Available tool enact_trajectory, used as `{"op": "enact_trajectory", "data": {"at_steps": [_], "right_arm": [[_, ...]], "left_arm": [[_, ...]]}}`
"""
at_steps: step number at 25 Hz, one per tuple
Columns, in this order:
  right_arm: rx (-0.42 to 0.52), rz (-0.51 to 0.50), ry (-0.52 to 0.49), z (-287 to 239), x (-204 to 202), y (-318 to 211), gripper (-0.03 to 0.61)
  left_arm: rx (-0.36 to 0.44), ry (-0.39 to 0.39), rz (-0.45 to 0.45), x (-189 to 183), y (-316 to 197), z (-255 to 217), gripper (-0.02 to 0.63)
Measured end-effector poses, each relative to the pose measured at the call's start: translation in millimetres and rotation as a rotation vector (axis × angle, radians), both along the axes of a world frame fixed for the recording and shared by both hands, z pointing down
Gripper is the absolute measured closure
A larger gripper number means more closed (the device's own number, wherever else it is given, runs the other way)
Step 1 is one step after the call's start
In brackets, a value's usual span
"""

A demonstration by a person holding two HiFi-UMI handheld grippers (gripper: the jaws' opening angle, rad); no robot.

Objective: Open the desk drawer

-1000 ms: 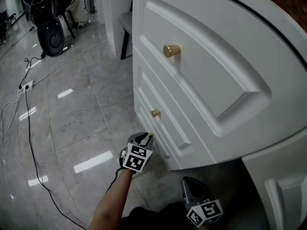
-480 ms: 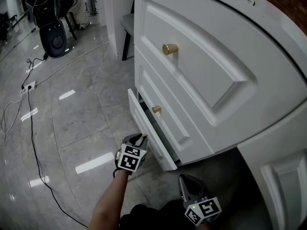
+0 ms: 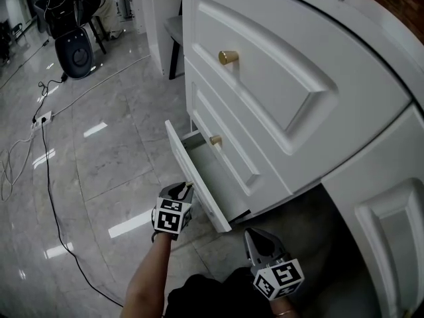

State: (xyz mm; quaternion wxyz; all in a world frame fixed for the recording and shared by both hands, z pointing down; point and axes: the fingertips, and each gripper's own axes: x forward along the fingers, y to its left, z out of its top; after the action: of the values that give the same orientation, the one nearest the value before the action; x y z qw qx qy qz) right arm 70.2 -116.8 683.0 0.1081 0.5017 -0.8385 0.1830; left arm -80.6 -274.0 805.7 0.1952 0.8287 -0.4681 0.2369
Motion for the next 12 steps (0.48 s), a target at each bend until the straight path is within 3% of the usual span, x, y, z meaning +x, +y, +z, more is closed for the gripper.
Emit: {"op": "enact_trajectory", "data": {"at_steps": [12], "right_arm": [[0.054, -0.096, -0.008, -9, -33, -16, 0.574]], "left_arm": [[-0.014, -0.025, -0.066, -47, 34, 1, 0.568]]}}
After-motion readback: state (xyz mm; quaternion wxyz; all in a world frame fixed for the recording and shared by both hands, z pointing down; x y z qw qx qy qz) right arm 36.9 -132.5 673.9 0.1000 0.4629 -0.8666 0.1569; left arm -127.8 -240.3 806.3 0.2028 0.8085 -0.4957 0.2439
